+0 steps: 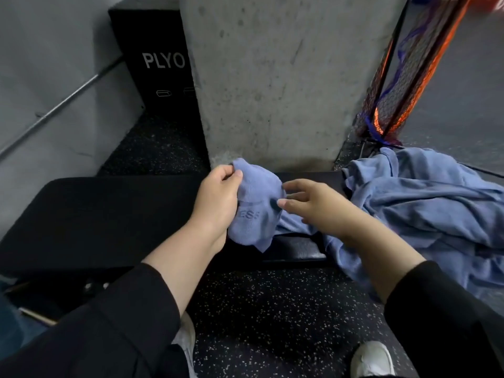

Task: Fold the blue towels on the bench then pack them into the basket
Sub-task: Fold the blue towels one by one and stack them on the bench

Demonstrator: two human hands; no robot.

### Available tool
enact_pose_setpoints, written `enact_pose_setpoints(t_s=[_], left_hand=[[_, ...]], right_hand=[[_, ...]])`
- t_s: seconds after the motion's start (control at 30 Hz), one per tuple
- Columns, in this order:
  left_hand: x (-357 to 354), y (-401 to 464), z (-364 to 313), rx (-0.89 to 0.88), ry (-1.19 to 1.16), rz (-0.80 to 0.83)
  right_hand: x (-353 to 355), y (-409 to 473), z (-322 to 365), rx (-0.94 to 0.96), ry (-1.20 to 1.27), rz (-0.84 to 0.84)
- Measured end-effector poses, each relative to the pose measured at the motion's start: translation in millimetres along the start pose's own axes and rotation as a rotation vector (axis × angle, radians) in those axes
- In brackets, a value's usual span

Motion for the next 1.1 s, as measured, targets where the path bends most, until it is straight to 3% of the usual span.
enact_pose_setpoints(t_s=[0.17, 0.27, 0.33, 0.4, 0.5, 0.57, 0.63, 0.77, 0.87, 1.0, 1.1], left_hand=[[-5, 0, 3, 0.001, -0.014, 0.048], [5, 3, 7, -0.008, 0.226, -0.060], [8, -4, -3, -0.152, 0.497, -0.112], [-3, -15, -12, -0.290, 0.612, 0.058], [-25, -35, -3, -0.252, 0.711, 0.473], [-31, -40, 7, -0.288, 0.826, 0.529], [-32, -35, 9, -0.314, 0.778, 0.412], [-31, -20, 0, -0.267, 0.492, 0.243], [-40, -22, -13, -0.234, 0.323, 0.258], [-57, -29, -23, -0.248, 0.277, 0.305], [-67, -36, -27, -0.242, 0.278, 0.332]], right_hand=[[-13, -6, -6, -0.099, 0.306, -0.122], [-11, -8, -2, -0.136, 0.434, -0.208], [-9, -8, 0, -0.153, 0.527, -0.230], [-8, -7, -1, -0.162, 0.586, -0.245], [-5, -4, -4, -0.179, 0.700, -0.269], [-3, -3, -3, -0.183, 0.841, -0.272], [2, -5, 2, -0.163, 0.908, -0.246], [24, -19, 13, -0.040, 0.714, -0.181], [44, -35, 13, -0.009, 0.508, -0.108], [64, -58, 10, 0.108, -0.091, -0.055], [61, -71, 11, 0.192, -0.176, -0.026]])
Point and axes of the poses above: each hand's wrist, its own y-axis towards the middle knuckle, its own x-axis out of the back of the hand, z = x × y, the point moved 4 cm from there along y, towards the middle knuckle, and after that the axes turned 2 degrees about z, right-handed, at the moved point
